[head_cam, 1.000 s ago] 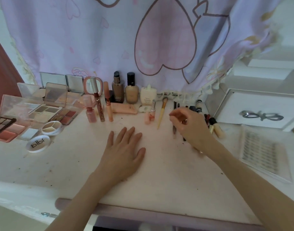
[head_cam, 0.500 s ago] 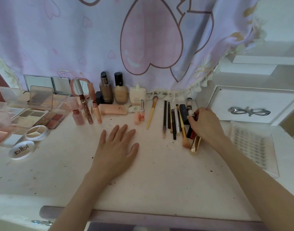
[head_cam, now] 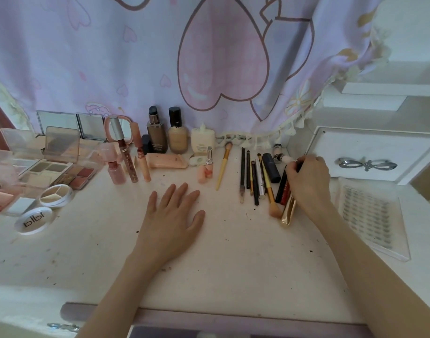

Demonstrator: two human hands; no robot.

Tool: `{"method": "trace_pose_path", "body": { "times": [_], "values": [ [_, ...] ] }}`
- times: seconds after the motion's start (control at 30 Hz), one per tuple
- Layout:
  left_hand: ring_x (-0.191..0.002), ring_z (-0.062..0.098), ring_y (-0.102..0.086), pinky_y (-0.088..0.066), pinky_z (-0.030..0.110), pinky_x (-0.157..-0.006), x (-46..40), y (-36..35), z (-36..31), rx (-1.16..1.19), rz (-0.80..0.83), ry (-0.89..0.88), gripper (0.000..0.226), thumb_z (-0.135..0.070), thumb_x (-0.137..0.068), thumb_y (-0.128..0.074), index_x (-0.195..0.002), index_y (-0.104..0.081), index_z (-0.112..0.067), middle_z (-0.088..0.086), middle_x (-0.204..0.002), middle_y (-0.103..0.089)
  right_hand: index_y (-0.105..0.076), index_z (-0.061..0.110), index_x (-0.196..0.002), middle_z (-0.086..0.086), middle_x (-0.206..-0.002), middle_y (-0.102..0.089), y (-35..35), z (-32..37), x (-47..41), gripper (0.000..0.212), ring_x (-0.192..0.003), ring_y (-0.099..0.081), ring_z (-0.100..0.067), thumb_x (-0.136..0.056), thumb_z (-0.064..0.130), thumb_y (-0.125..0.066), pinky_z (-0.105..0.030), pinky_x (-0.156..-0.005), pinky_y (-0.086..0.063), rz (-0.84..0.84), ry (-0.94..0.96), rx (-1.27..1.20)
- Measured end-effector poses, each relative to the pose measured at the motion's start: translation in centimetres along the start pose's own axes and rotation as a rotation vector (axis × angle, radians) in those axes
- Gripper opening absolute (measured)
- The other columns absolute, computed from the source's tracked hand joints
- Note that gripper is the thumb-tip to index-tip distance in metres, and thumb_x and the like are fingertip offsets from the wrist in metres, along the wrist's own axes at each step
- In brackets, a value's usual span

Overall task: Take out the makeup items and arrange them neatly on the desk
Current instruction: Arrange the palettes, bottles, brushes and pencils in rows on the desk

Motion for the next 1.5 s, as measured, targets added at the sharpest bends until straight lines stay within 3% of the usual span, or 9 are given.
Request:
{"method": "trace_pose_path", "body": {
  "times": [0.17, 0.37, 0.47, 0.57, 0.77, 0.9, 1.13, 1.33, 1.5],
  "values": [
    [-0.139, 0.009, -0.019, -0.007, 0.032, -0.115, 0.4, 1.0, -0.2, 0.132, -0.112, -0.061, 0.048, -0.046, -0.094, -0.029, -0.139, -0.034, -0.03, -0.009, -0.149, -0.029, -0.061, 0.018, -0.092, 0.003, -0.087, -0.059, 1.3, 2.1, 1.6, 0.011, -0.071, -0.051, -0.004, -0.092, 0.023, -0.051, -0.006, -0.06, -0.036, -0.011, -0.023, -0.467],
    [-0.091, 0.001, -0.052, -0.043, 0.016, -0.08, 1.6, 3.2, -1.2, 0.58, -0.31, -0.116, 0.069, -0.058, -0.078, -0.038, -0.139, -0.025, -0.029, -0.016, -0.118, -0.047, -0.063, 0.009, -0.078, 0.006, -0.054, -0.058, 0.0, 7.2, 6.1, 0.024, -0.044, -0.044, -0.007, -0.093, 0.024, -0.053, -0.017, -0.041, -0.036, 0.537, -0.076, -1.024],
    [-0.062, 0.006, -0.042, -0.036, 0.013, -0.055, 2.6, 4.2, -2.0, 0.441, -0.486, -0.248, 0.045, -0.052, -0.088, -0.047, -0.122, -0.038, -0.025, -0.004, -0.091, -0.055, -0.062, 0.005, -0.079, -0.001, -0.054, -0.055, -1.6, 8.6, 8.7, 0.027, -0.039, -0.039, -0.008, -0.09, 0.029, -0.056, -0.016, -0.036, -0.029, 0.835, -0.191, -1.082],
    [-0.062, 0.004, -0.037, -0.036, 0.02, -0.057, 2.9, 4.5, -2.3, 0.424, -0.545, -0.244, 0.025, -0.034, -0.087, -0.042, -0.106, -0.041, -0.017, 0.002, -0.076, -0.053, -0.058, 0.005, -0.081, -0.001, -0.049, -0.047, -2.7, 9.4, 10.3, 0.028, -0.035, -0.029, -0.006, -0.089, 0.032, -0.057, -0.015, -0.032, -0.02, 1.051, -0.387, -1.184],
    [-0.05, 0.01, -0.036, -0.025, 0.013, -0.047, 2.4, 4.1, -2.0, 0.333, -0.446, -0.179, 0.028, -0.027, -0.088, -0.051, -0.088, -0.053, 0.001, -0.004, -0.068, -0.043, -0.056, -0.002, -0.089, 0.005, -0.044, -0.042, -2.8, 9.3, 10.1, 0.028, -0.036, -0.025, -0.005, -0.094, 0.026, -0.05, -0.015, -0.036, -0.023, 0.981, -0.279, -1.195],
    [-0.05, 0.008, -0.036, -0.026, 0.017, -0.048, 2.2, 3.5, -1.5, 0.489, -0.338, -0.186, 0.033, -0.051, -0.092, -0.041, -0.079, -0.044, -0.021, -0.011, -0.061, -0.036, -0.056, -0.003, -0.093, 0.007, -0.047, -0.043, -2.9, 9.0, 10.2, 0.024, -0.04, -0.027, -0.004, -0.096, 0.019, -0.046, -0.015, -0.038, -0.025, 0.879, -0.176, -1.175],
    [-0.044, 0.009, -0.03, -0.022, 0.014, -0.043, 2.3, 4.0, -0.8, 0.69, -0.427, -0.093, 0.025, -0.041, -0.081, -0.037, -0.058, -0.031, -0.034, -0.007, -0.046, -0.03, -0.059, 0.008, -0.096, 0.001, -0.067, -0.054, -3.3, 9.2, 11.1, 0.015, -0.055, -0.043, -0.011, -0.096, 0.008, -0.044, -0.019, -0.046, -0.033, 0.939, -0.103, -1.244],
    [-0.046, 0.011, -0.03, -0.023, 0.019, -0.044, 2.4, 3.6, -1.5, 0.611, -0.354, -0.172, 0.028, -0.043, -0.082, -0.037, -0.058, -0.031, -0.03, -0.006, -0.048, -0.033, -0.053, 0.011, -0.069, 0.006, -0.043, -0.037, -3.6, 8.6, 10.5, 0.035, -0.035, -0.027, -0.008, -0.083, 0.044, -0.055, -0.017, -0.035, -0.023, 0.956, -0.151, -0.996],
    [-0.044, 0.008, -0.031, -0.023, 0.015, -0.043, 2.4, 3.9, -0.8, 0.722, -0.391, -0.097, 0.029, -0.042, -0.082, -0.036, -0.054, -0.034, -0.035, -0.01, -0.049, -0.038, -0.065, 0.015, -0.1, 0.004, -0.071, -0.056, -3.2, 8.4, 10.1, 0.016, -0.06, -0.047, -0.008, -0.085, 0.017, -0.058, -0.018, -0.05, -0.036, 0.953, -0.071, -1.198]
  ]
}}
Point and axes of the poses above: each hand's wrist, its own x-axis away from the middle knuckle, its own y-axis out of the back of the hand, z = x × y, the point moved 4 cm from there along -x, towards the middle knuckle
